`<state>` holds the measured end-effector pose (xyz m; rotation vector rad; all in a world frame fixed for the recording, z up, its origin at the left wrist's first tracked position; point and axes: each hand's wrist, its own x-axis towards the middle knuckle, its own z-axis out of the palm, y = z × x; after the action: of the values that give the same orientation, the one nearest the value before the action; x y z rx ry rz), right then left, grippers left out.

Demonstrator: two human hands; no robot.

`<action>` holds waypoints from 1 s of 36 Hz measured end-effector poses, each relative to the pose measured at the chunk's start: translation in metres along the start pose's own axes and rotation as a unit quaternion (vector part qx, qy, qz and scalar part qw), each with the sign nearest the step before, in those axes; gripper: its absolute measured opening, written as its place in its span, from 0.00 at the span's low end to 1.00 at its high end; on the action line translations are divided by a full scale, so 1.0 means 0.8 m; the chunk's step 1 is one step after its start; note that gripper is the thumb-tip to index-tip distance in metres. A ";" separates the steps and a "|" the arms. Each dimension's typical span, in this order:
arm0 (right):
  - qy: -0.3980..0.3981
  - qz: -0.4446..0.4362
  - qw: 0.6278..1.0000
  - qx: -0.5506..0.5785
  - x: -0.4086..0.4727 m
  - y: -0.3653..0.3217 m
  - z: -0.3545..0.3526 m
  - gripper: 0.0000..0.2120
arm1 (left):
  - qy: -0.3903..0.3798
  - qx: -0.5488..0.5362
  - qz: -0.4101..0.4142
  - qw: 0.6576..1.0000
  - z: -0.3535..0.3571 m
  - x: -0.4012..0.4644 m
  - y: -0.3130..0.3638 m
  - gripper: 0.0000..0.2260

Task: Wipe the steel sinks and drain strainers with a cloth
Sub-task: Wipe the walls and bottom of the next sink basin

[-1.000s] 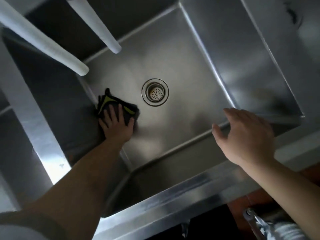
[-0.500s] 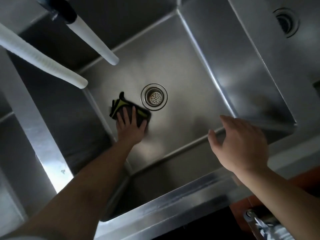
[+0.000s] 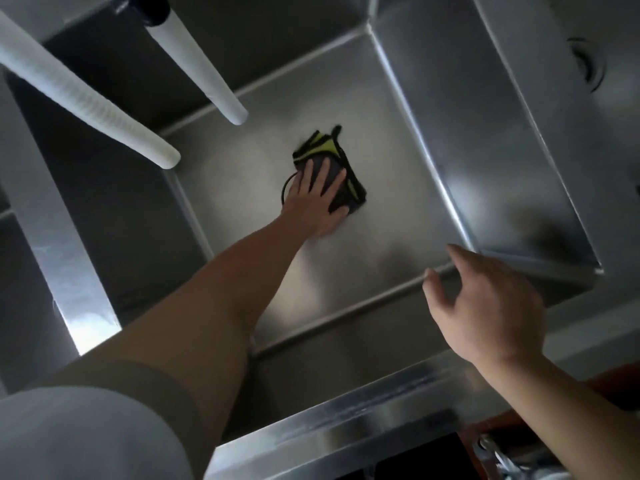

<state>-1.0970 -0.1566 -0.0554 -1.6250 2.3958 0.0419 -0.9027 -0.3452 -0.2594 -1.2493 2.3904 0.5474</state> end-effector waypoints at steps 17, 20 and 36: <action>0.002 -0.003 1.000 0.015 -0.004 -0.005 -0.008 0.19 | -0.086 0.038 0.154 0.984 0.079 -0.206 0.033 0.31; 0.010 -0.012 1.000 0.013 -0.004 -0.003 -0.007 0.18 | -0.010 -0.035 0.128 0.991 0.064 -0.197 0.034 0.27; -0.103 0.018 0.994 -0.028 0.002 -0.004 -0.008 0.18 | -0.039 -0.431 -0.439 0.787 0.046 -0.144 0.074 0.32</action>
<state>-1.0956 -0.1602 -0.0489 -1.5201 2.2848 0.2734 -0.8859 -0.2166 -0.2234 -2.3961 1.1473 1.3560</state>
